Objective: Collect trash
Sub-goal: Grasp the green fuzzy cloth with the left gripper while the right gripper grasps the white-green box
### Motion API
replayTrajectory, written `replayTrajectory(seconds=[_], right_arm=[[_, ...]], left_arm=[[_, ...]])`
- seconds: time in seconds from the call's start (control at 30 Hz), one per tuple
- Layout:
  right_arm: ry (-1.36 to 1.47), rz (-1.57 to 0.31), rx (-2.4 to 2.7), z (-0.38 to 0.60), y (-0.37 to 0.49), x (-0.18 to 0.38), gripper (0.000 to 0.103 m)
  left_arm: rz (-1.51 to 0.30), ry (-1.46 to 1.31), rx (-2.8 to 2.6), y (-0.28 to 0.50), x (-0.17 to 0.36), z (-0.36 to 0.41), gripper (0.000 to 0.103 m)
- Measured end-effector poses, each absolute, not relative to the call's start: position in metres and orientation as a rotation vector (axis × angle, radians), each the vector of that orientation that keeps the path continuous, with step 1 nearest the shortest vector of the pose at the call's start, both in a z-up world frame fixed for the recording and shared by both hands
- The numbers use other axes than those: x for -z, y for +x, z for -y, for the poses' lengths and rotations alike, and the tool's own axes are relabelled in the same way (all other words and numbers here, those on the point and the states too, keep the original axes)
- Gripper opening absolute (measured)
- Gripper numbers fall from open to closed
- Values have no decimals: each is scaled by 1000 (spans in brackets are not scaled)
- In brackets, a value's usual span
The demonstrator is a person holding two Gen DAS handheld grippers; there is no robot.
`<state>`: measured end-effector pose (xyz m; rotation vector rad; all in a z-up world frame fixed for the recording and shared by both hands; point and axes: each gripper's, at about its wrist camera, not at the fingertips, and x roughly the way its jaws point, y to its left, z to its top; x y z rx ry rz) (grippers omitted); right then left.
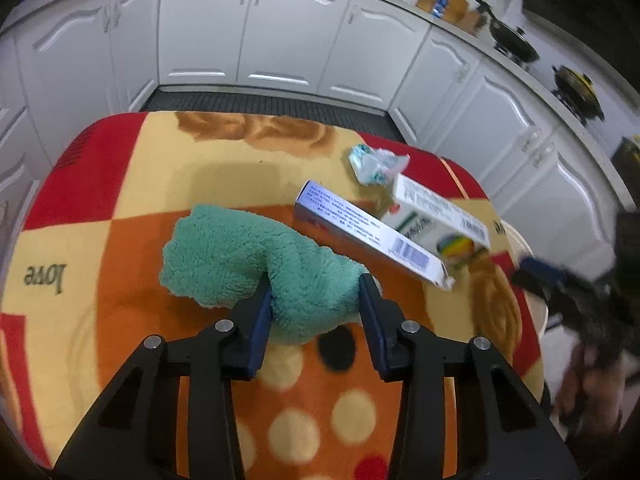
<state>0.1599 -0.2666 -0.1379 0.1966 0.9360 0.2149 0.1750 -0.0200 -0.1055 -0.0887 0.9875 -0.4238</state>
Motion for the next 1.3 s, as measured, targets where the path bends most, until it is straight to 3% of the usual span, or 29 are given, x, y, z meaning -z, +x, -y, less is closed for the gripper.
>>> replayTrajectory(seconds=[0.27,0.33,0.6,0.9,1.03,1.3], right_arm=[[114,-951,-337,231,204,152,65],[114,-951,-358,227,210,155,44],[129,-952,-348,232,180,144,33],[82,-994,-326,233,119,139,33],[53,-988,-327,227,123,139,59],[-20,-1005,-357,209,145,146,60]], left_arm=[[-1004,11,545,143,89,0,39],[-1005,39,541,139,90,-2,39],[-1050,73,594,127,99,-2,39],[-1123,10,570,127,110,-7,49],[-1131,-78,527,127,109,-16,60],[-1101,-252,370,126,113,-25,64]])
